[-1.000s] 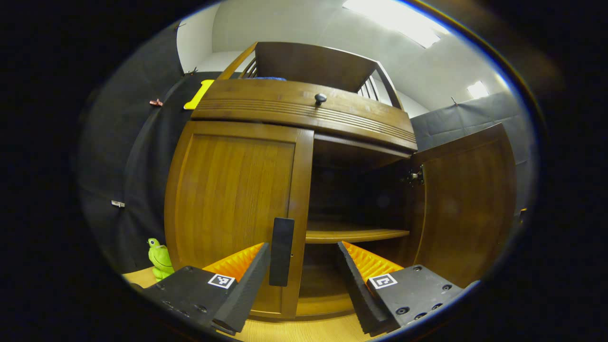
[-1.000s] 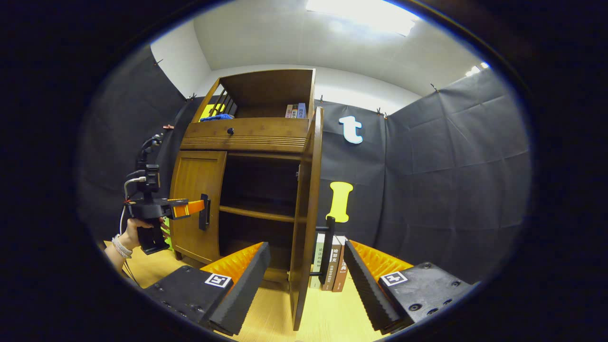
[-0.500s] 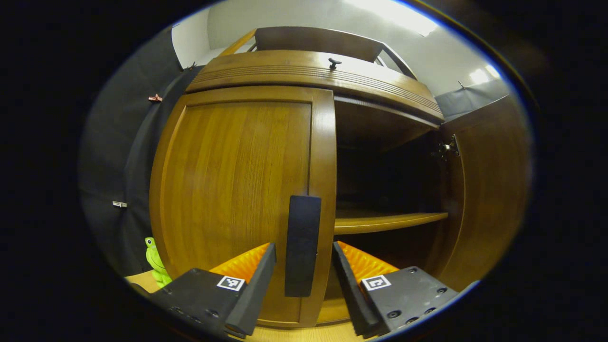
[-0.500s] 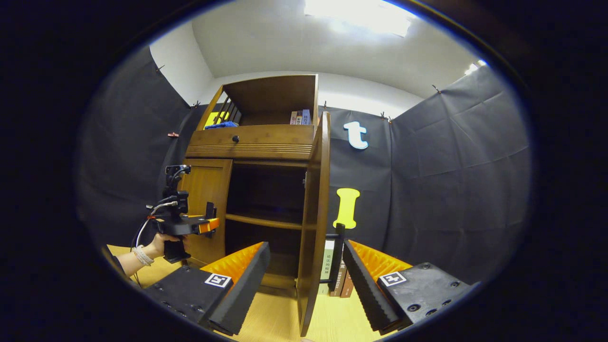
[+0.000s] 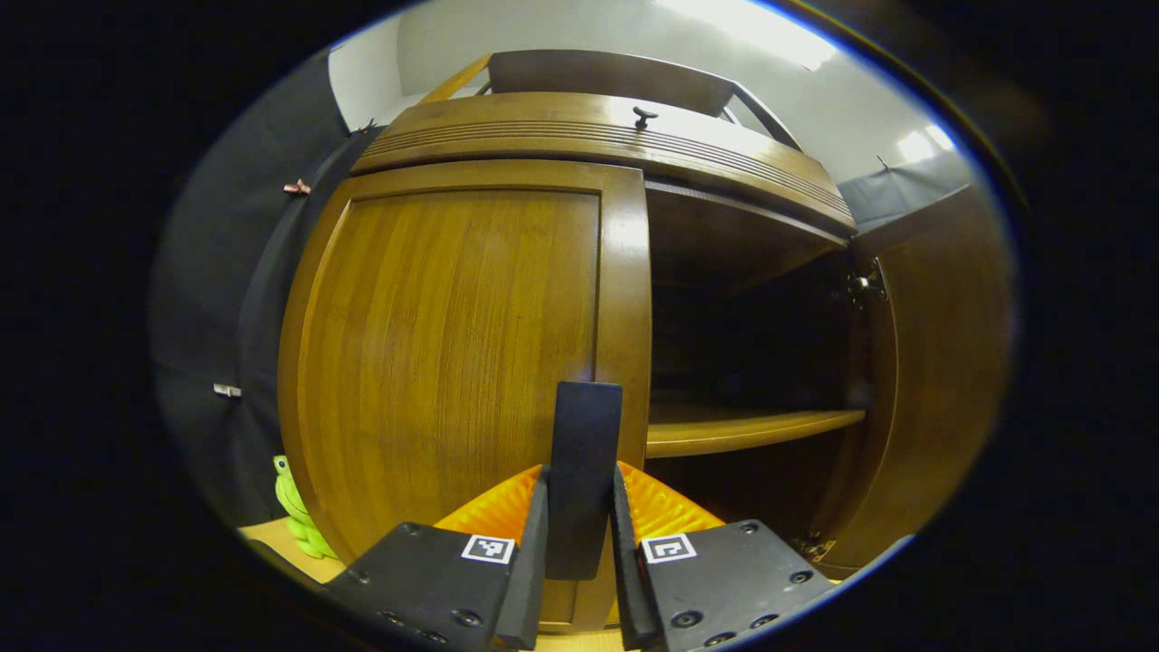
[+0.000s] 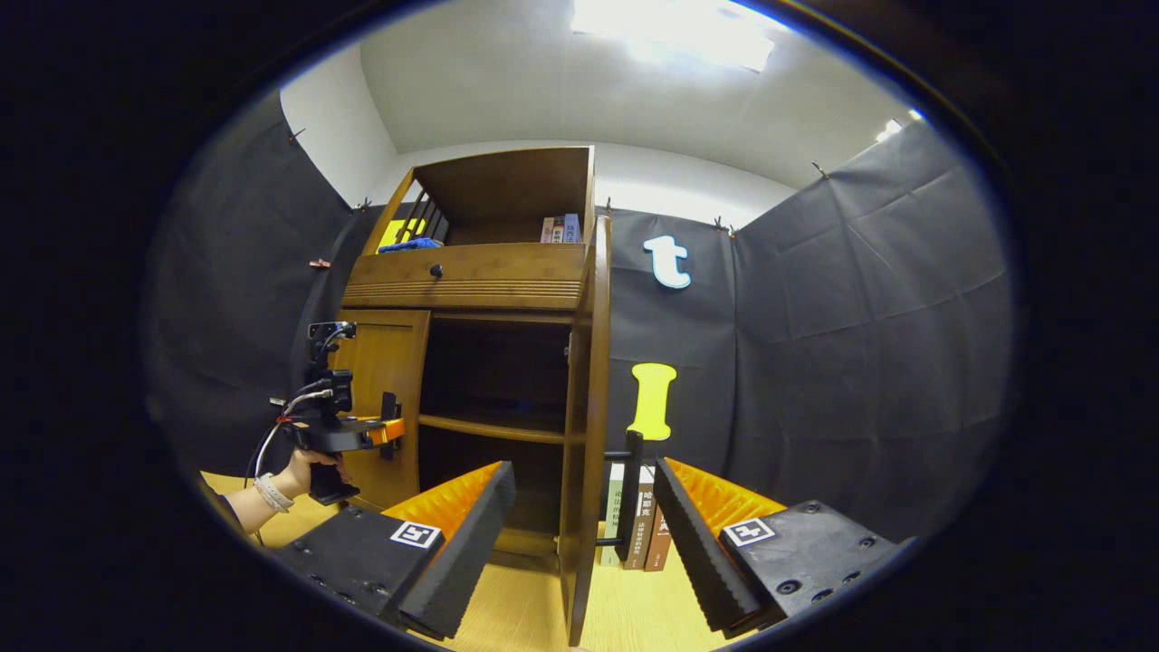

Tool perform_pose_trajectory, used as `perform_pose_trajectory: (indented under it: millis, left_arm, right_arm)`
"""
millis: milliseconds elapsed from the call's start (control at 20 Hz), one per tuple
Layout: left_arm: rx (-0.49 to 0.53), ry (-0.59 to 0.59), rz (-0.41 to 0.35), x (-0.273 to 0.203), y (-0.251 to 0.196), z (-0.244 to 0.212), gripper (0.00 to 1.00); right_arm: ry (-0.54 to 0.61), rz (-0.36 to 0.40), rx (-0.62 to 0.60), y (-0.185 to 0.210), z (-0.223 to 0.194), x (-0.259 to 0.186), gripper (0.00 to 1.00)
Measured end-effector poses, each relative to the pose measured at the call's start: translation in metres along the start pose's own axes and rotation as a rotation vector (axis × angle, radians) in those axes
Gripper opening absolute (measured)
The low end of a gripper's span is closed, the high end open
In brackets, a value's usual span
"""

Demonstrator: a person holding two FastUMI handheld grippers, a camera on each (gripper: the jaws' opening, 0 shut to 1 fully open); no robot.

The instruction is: Open the right door of the double-door shoe cabinet with the right hand, and open the left door with the left hand.

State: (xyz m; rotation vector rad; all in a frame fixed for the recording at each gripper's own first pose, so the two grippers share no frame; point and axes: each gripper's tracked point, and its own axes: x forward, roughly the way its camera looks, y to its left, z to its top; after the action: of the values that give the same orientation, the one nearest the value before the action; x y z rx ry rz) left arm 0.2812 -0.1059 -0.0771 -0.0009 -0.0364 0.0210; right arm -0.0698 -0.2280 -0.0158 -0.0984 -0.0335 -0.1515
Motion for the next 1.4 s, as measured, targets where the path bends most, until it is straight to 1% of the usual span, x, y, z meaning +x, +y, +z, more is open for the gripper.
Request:
perform_pose_trajectory:
  millis: [50, 150, 200, 500, 600, 650, 700, 900, 1050, 1200, 1250, 1400]
  left_arm:
    - [-0.005, 0.005, 0.001, -0.001, 0.001, 0.000, 0.34]
    - [-0.032, 0.020, -0.009, -0.004, 0.000, 0.000, 0.34]
    - [-0.037, 0.026, -0.020, -0.007, 0.001, 0.000, 0.31]
    - [-0.041, 0.041, -0.063, -0.051, 0.009, 0.006, 0.30]
    - [-0.038, 0.040, -0.068, -0.070, 0.014, 0.009, 0.30]
    - [-0.036, 0.043, -0.068, -0.079, 0.017, 0.011, 0.29]
    - [-0.037, 0.040, -0.068, -0.088, 0.020, 0.012, 0.30]
    - [-0.052, 0.037, -0.074, -0.121, 0.034, 0.016, 0.31]
    - [-0.059, 0.032, -0.064, -0.144, 0.049, 0.020, 0.29]
    - [-0.048, 0.031, -0.051, -0.165, 0.063, 0.024, 0.31]
    - [-0.045, 0.031, -0.049, -0.170, 0.069, 0.025, 0.27]
    - [-0.041, 0.036, -0.039, -0.185, 0.084, 0.026, 0.28]
  right_arm:
    - [0.000, -0.004, 0.001, -0.001, 0.001, -0.002, 0.97]
    - [0.003, -0.013, -0.005, -0.001, 0.002, -0.006, 0.99]
    - [0.005, -0.015, -0.010, 0.000, 0.004, -0.008, 0.97]
    - [-0.004, 0.013, -0.008, 0.020, 0.011, -0.015, 0.97]
    - [0.011, 0.033, -0.003, 0.030, 0.008, -0.015, 0.97]
    - [0.020, 0.048, 0.001, 0.037, 0.006, -0.015, 0.99]
    - [0.031, 0.065, 0.006, 0.044, 0.004, -0.015, 0.97]
    - [0.055, 0.114, 0.004, 0.063, 0.000, -0.015, 0.97]
    - [0.068, 0.144, -0.001, 0.079, -0.003, -0.017, 0.97]
    - [0.070, 0.175, 0.000, 0.094, -0.002, -0.018, 0.97]
    - [0.068, 0.187, 0.001, 0.100, -0.001, -0.019, 0.96]
    - [0.064, 0.221, 0.007, 0.117, 0.000, -0.019, 0.97]
